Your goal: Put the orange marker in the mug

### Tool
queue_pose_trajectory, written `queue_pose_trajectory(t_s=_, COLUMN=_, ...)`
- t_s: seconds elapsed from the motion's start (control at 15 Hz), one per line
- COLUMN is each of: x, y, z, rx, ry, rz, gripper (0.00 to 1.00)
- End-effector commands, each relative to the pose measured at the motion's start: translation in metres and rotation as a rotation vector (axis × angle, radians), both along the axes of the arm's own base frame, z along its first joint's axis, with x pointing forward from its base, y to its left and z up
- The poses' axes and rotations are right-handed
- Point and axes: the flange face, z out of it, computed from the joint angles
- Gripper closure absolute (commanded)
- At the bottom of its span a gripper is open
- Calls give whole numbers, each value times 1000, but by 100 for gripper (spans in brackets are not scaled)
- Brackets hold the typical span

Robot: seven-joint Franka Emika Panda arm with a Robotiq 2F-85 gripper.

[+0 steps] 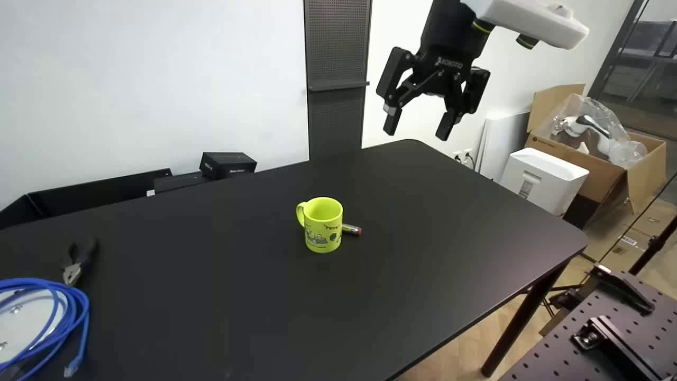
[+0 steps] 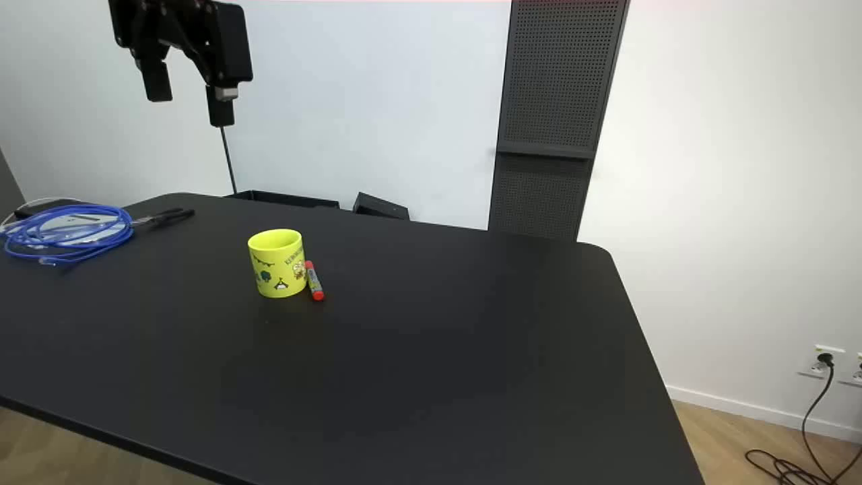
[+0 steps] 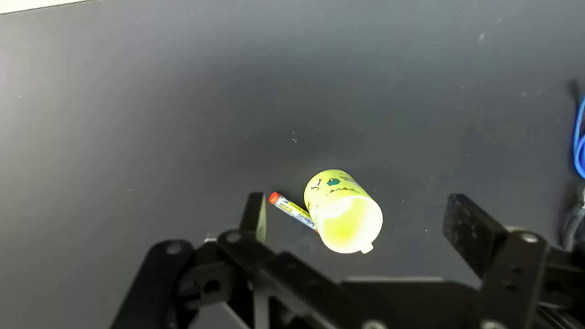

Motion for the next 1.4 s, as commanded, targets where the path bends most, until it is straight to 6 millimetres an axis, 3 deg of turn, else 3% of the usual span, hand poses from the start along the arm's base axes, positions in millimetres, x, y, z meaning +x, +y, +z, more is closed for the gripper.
queue_pose_trajectory(t_s=0.0, x=0, y=0, z=1, rx=0, ry=1, rz=0, gripper=0)
queue_pose_trajectory(t_s=0.67, x=0, y=0, z=1, rx=0, ry=1, rz=0, gripper=0)
queue_pose_trajectory(t_s=1.07, x=29, y=-43, z=1, rx=-170, ry=-113, rz=10, gripper=0)
queue_pose_trajectory(t_s=1.33, x=57, y=-62, z=-9, rx=-237, ry=-88, rz=184, gripper=0)
